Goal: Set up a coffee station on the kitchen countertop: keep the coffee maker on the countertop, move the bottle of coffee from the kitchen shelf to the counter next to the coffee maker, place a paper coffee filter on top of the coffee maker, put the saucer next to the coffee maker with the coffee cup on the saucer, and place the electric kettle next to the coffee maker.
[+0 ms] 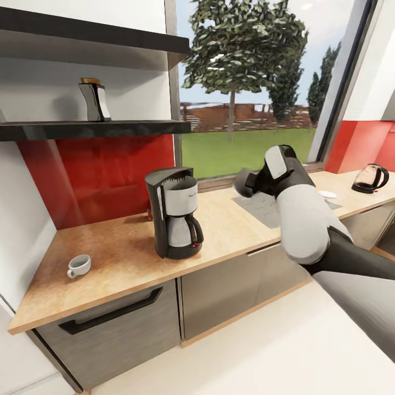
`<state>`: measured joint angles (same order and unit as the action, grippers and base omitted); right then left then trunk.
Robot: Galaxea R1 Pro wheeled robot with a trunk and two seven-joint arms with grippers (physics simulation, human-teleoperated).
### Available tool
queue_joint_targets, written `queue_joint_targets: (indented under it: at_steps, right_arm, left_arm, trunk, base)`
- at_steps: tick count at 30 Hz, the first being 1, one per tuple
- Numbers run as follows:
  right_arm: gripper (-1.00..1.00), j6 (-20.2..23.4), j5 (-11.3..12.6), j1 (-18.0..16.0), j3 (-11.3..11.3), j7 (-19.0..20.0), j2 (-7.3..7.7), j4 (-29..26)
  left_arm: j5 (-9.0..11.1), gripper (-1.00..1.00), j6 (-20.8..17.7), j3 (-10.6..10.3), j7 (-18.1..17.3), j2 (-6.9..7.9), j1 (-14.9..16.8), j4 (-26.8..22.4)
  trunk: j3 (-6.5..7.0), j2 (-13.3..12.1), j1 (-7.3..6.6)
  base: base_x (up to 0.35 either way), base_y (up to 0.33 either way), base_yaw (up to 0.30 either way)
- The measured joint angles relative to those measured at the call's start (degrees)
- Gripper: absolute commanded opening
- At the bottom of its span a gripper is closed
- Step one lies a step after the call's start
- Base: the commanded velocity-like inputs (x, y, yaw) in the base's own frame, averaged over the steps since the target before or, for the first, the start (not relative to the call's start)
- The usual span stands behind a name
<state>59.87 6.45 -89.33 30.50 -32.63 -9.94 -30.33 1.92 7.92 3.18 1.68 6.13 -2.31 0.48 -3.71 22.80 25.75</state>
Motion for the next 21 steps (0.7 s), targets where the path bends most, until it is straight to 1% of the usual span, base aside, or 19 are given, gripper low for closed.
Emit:
queue_joint_targets:
  at_steps: [1, 2, 4, 5, 7, 8, 9, 10, 11, 12, 14, 15, 18, 19, 21]
  right_arm:
    - [-1.00, 0.0, 3.1, -0.8, 0.5, -3.6, 0.00, 0.6]
    - [-1.00, 0.0, 6.7, -1.3, 0.9, -7.4, 0.00, 0.9]
    - [-1.00, 0.0, 15.4, -2.0, 1.3, -15.8, -0.01, 1.2]
    - [-1.00, 0.0, 17.8, -2.2, 1.3, -18.1, -0.01, 1.1]
    - [-1.00, -0.4, 27.3, -2.5, 1.5, -26.3, -0.01, 1.0]
    - [-1.00, -0.5, 29.7, -2.6, 1.5, -28.2, -0.01, 1.0]
    - [-1.00, -0.7, 34.0, -2.7, 1.5, -31.2, -0.01, 1.0]
    - [-1.00, -1.0, 37.5, -2.9, 1.5, -33.5, -0.01, 1.0]
    - [-1.00, -1.2, 40.0, -3.3, 1.4, -35.1, -0.01, 1.1]
    - [-1.00, -1.4, 40.9, -3.5, 1.4, -35.7, -0.01, 1.2]
    - [-1.00, -1.8, 42.7, -5.2, 1.3, -37.3, -0.01, 1.7]
    - [-1.00, -1.9, 42.9, -5.8, 1.3, -37.8, -0.02, 2.1]
    - [-1.00, -2.4, 43.8, -10.3, 1.4, -41.5, -0.03, 5.9]
    - [-1.00, -3.4, 44.0, -12.2, 1.4, -42.8, -0.03, 7.3]
    - [-1.00, -5.1, 44.1, -13.6, 1.4, -43.7, -0.03, 8.3]
  left_arm:
    - [0.0, 1.00, 0.0, 0.0, 0.0, -0.05, 0.0, 0.0]
    - [0.0, 1.00, 0.0, 0.0, 0.0, -0.09, 0.0, 0.0]
    - [0.0, 1.00, 0.0, 0.0, 0.0, -0.13, 0.0, 0.0]
    - [0.0, 1.00, 0.0, 0.0, 0.0, -0.14, 0.0, 0.0]
    - [0.0, 1.00, 0.0, 0.0, 0.0, -0.15, 0.0, 0.0]
    - [0.0, 1.00, 0.0, 0.0, 0.0, -0.15, 0.0, 0.0]
    - [0.0, 1.00, 0.0, 0.0, 0.0, -0.15, 0.0, 0.0]
    - [0.0, 1.00, 0.0, 0.0, 0.0, -0.15, 0.0, 0.0]
    - [0.0, 1.00, 0.0, 0.0, 0.0, -0.15, 0.0, 0.0]
    - [0.0, 1.00, 0.0, 0.0, 0.0, -0.15, 0.0, 0.0]
    - [0.0, 1.00, 0.0, 0.0, 0.0, -0.16, 0.0, 0.0]
    - [0.0, 1.00, 0.0, 0.0, 0.0, -0.16, 0.0, 0.0]
    - [0.1, 1.00, 0.0, 0.0, 0.0, -0.17, 0.0, 0.1]
    - [0.1, 1.00, 0.0, 0.0, 0.0, -0.21, 0.0, 0.1]
    - [0.1, 1.00, 0.0, 0.0, 0.0, -0.23, 0.0, 0.1]
  trunk:
    - [0.00, 0.0, 0.00]
    - [0.00, 0.0, 0.00]
    - [0.00, 0.0, 0.00]
    - [0.00, 0.0, 0.00]
    - [0.00, 0.0, 0.00]
    - [0.00, 0.0, 0.00]
    - [0.00, 0.0, 0.00]
    - [0.00, 0.0, 0.00]
    - [0.00, 0.0, 0.00]
    - [0.00, 0.0, 0.00]
    - [0.00, 0.0, 0.00]
    - [0.00, 0.0, 0.00]
    - [0.01, 0.0, 0.00]
    - [0.01, 0.0, 0.00]
    - [0.00, 0.0, 0.00]
  base:
    - [0.000, 0.000, 0.000]
    - [0.000, 0.000, 0.000]
    - [0.000, 0.000, 0.000]
    - [0.000, 0.000, 0.000]
    - [0.000, 0.000, 0.000]
    - [0.000, 0.000, 0.000]
    - [0.000, 0.000, 0.000]
    - [0.000, 0.000, 0.000]
    - [0.000, 0.000, 0.000]
    - [0.000, 0.000, 0.000]
    - [0.000, 0.000, 0.000]
    - [0.000, 0.000, 0.000]
    - [0.000, 0.000, 0.000]
    - [0.000, 0.000, 0.000]
    - [0.000, 0.000, 0.000]
